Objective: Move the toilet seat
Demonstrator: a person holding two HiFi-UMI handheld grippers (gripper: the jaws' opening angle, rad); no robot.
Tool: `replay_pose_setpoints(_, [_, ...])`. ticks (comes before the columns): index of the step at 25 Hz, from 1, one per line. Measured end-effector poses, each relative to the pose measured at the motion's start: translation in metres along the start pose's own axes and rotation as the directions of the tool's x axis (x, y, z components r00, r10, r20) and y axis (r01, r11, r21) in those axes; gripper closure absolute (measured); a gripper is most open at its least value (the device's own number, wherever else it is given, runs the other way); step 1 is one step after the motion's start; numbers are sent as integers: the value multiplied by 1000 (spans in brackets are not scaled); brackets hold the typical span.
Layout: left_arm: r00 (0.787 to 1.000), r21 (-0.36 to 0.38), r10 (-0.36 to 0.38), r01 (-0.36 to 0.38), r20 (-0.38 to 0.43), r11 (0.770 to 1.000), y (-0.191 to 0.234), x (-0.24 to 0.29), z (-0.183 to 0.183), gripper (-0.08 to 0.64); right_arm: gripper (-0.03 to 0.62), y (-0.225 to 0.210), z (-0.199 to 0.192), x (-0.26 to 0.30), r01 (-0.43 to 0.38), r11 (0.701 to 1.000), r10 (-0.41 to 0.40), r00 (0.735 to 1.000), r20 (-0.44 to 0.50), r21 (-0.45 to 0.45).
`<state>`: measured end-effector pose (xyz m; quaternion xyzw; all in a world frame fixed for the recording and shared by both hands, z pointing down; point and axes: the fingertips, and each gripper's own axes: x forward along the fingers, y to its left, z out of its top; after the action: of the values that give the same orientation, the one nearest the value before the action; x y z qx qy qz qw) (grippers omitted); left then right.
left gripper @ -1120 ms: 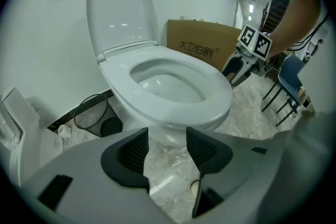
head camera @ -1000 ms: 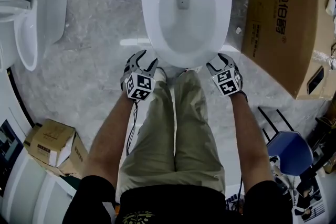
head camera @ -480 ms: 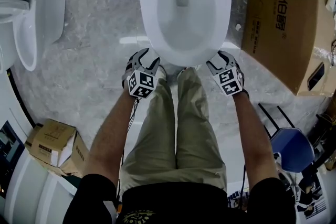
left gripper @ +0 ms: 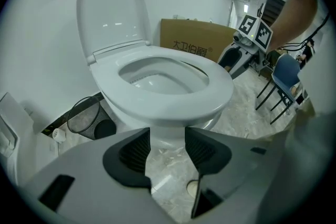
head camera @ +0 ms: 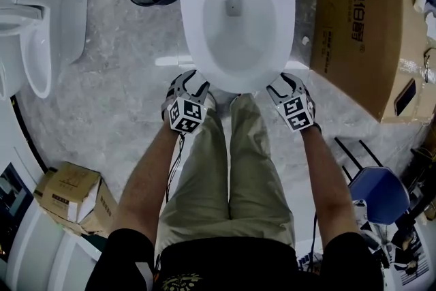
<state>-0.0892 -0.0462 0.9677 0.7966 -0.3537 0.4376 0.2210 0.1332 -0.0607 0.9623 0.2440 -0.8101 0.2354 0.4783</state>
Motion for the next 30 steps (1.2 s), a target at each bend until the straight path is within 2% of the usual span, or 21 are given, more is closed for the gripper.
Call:
replay_pose_setpoints(4, [1000,22,-18,18,-3,1000,-10,1,5,336,345,-1,3,-4,1,1000,-1,1000,6,0])
replay_pose_setpoints(10, [1000,-14,-12,12,18,1000,-10,-6,11,339,348,0,7,-13,8,1000,-8,1000,5,0])
replay_pose_setpoints(15, [1000,-13,-31,31,4,999,-11,-12,16,339,353,2,10,-20,4,1000,-4,1000,10,30])
replay_pose_setpoints(30, [998,-40,-56,56,1,998,-7,-36,33,339,362,3,28,-45,-3,1000,4,1000,-13,20])
